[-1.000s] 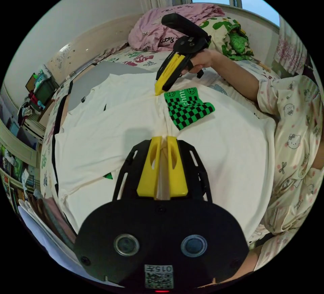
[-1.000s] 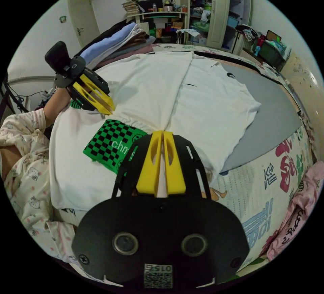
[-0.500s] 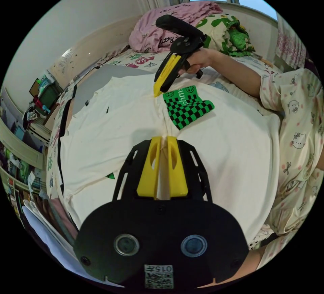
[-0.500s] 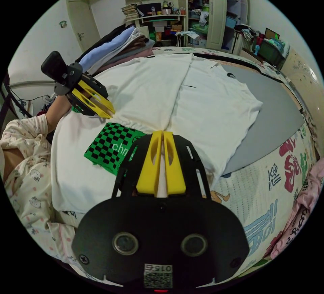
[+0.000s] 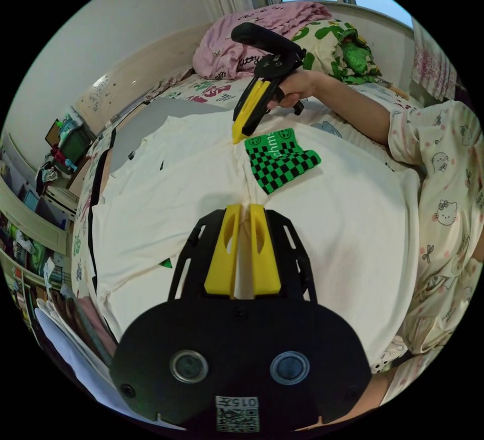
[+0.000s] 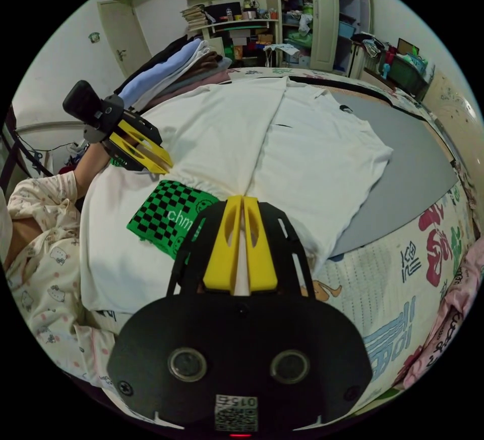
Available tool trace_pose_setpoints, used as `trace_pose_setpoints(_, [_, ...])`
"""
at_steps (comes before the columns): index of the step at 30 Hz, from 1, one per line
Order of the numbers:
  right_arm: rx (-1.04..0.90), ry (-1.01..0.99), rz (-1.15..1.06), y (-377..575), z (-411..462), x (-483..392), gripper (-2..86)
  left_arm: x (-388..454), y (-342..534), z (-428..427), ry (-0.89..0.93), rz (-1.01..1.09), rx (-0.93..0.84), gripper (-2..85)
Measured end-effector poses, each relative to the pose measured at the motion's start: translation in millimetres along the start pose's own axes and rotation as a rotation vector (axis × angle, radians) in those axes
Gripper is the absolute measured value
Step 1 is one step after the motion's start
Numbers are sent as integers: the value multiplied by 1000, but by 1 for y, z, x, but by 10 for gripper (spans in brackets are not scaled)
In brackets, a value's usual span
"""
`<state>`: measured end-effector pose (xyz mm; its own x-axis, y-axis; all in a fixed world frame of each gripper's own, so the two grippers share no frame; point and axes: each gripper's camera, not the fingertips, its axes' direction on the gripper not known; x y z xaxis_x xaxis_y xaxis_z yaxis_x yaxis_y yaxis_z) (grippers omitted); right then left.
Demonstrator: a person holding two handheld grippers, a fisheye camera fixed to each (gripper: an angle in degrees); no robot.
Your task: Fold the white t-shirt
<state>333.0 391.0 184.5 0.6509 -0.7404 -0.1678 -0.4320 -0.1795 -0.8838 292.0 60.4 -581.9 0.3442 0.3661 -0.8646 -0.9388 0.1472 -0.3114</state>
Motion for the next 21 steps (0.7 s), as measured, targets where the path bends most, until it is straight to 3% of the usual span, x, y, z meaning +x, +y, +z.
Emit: trace_pose_setpoints(21, [18,-42,36,-118,-22,8,0,54,23,51,-91,26,5,15])
